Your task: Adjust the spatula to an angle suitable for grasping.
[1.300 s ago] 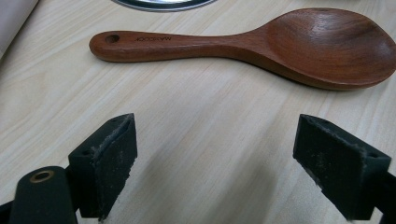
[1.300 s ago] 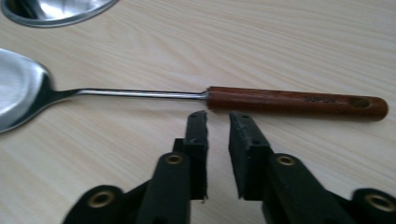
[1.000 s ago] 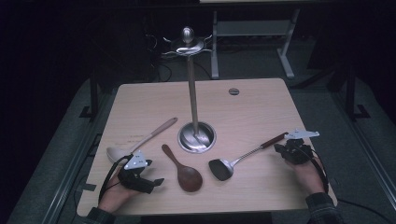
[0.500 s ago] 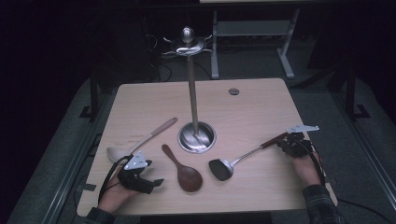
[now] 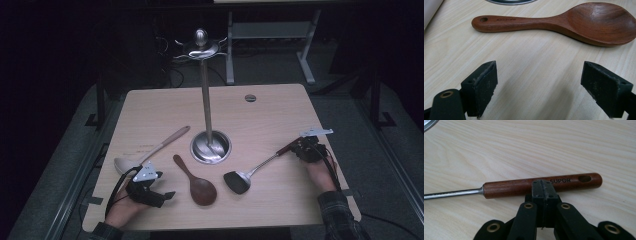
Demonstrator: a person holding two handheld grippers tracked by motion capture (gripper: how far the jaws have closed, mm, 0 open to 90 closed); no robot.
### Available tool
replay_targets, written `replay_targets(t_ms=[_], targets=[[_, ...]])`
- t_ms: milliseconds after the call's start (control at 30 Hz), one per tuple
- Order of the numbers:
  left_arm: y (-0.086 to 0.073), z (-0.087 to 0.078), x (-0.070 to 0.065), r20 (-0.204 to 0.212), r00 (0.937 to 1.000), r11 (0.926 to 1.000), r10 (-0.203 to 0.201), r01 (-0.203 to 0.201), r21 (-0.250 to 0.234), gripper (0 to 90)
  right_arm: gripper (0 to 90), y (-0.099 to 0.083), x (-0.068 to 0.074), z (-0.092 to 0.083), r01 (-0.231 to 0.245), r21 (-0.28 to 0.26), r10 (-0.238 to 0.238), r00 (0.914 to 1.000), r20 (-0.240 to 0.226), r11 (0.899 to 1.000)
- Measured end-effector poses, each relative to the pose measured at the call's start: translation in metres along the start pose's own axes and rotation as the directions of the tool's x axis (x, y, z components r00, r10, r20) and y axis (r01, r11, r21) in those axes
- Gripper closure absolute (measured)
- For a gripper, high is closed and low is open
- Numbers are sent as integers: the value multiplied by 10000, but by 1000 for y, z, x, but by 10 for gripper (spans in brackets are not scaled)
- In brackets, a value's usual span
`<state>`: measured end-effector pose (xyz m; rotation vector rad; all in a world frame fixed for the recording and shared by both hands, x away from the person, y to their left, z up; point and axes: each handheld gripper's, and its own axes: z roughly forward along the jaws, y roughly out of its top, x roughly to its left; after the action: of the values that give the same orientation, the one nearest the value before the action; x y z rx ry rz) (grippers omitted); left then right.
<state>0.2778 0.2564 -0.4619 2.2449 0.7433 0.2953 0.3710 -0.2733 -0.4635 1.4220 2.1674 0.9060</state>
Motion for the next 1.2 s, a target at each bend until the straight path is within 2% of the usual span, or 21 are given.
replay_targets(t_ms=[267, 633, 800, 1200], targets=[[0, 0, 0, 17, 10000, 10000, -4, 4, -6, 136, 898, 12, 4, 9, 12, -125, -13, 9999, -116, 9999], [0, 0, 0, 14, 10000, 10000, 16, -16, -14, 136, 898, 15, 7, 19, -39, -113, 36, 9997, -246, 9999], [0, 0, 0, 16, 10000, 10000, 2, -2, -10, 136, 899, 23, 14, 24, -31, -157, 25, 9993, -379, 9999], [0, -1, 0, 41, 10000, 10000, 51, -51, -13, 136, 899, 40, 34, 38, 312, -372, -339, 9967, -737, 9988]])
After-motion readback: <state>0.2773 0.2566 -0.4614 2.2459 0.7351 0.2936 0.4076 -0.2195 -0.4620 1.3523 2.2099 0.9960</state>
